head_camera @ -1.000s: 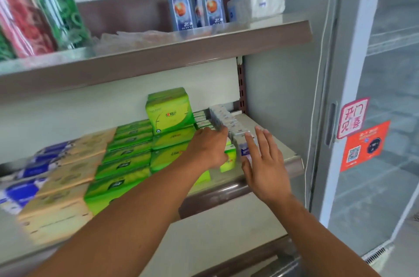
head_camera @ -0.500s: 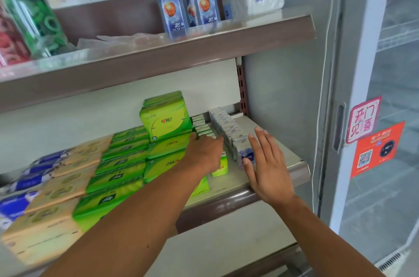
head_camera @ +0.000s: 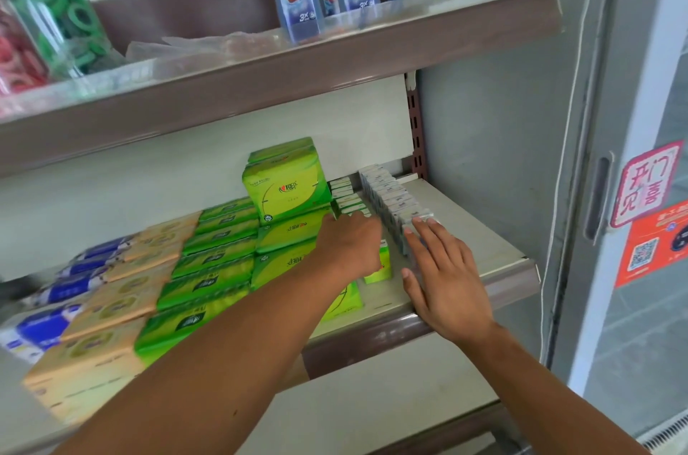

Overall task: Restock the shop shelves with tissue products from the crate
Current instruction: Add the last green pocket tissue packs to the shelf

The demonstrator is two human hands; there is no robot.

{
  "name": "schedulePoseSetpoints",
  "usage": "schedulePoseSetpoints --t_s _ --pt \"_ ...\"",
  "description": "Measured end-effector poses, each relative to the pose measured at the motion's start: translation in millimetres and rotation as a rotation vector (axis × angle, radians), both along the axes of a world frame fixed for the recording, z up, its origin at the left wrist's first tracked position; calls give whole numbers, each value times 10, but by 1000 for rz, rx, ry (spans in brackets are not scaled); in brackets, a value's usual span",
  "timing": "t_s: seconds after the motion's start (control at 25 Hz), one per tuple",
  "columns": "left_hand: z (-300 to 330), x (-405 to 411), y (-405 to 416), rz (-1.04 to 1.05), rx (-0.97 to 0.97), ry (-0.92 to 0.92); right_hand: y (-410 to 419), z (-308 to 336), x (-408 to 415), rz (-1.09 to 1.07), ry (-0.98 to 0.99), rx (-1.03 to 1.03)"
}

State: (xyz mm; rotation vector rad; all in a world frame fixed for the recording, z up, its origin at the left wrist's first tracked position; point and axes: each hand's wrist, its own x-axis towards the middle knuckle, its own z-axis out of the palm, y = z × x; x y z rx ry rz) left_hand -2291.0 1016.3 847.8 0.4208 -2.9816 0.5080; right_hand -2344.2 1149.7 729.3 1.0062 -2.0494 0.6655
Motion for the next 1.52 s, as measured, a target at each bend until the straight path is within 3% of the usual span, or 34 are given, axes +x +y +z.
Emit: schedulePoseSetpoints --t_s 0.72,1.16,1.36,1.52 --pt "79 1 16 95 -62 -34 -216 119 50 16 14 96" --pt "100 3 -1 100 31 -31 -222 122 24 -7 6 128" --pt "163 45 -24 76 162 -39 -192 149 49 38 -33 54" --pt "267 265 37 11 227 112 -45 208 175 41 -64 -40"
